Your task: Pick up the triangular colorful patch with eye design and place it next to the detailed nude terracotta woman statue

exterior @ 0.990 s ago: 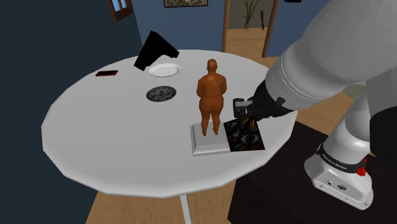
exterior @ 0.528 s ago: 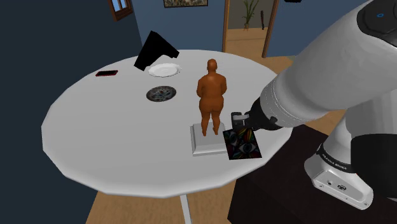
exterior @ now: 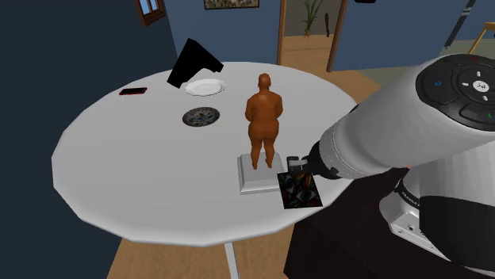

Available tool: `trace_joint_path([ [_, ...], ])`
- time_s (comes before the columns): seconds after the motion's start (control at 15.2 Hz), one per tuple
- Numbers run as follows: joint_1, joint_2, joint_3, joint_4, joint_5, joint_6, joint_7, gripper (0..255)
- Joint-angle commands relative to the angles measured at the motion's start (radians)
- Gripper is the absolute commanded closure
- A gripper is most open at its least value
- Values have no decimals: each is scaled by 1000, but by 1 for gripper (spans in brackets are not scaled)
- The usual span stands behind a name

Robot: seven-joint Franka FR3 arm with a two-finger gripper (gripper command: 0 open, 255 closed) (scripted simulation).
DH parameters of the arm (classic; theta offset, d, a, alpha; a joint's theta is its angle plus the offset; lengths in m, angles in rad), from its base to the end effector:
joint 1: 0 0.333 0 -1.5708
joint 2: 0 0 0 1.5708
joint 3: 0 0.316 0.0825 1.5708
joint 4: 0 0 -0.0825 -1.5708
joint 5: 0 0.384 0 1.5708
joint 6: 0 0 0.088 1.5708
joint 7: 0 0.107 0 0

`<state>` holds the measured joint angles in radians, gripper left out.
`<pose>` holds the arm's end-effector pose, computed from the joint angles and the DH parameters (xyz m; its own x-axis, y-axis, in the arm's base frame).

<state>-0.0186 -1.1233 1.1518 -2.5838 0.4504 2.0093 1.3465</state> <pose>0.1533 0.3517 0.4062 0.6371 -0.5514 0.5385 -0.6103 -0.7876 -0.0844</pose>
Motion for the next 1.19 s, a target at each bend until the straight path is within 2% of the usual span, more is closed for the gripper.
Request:
trace_joint_path([
  [0.0, -1, 5, 25, -15, 15, 24, 8, 255],
  [0.73, -24, 44, 171, -78, 99, 152, 48, 255],
  [1.12, -24, 44, 171, -78, 99, 152, 48, 255],
])
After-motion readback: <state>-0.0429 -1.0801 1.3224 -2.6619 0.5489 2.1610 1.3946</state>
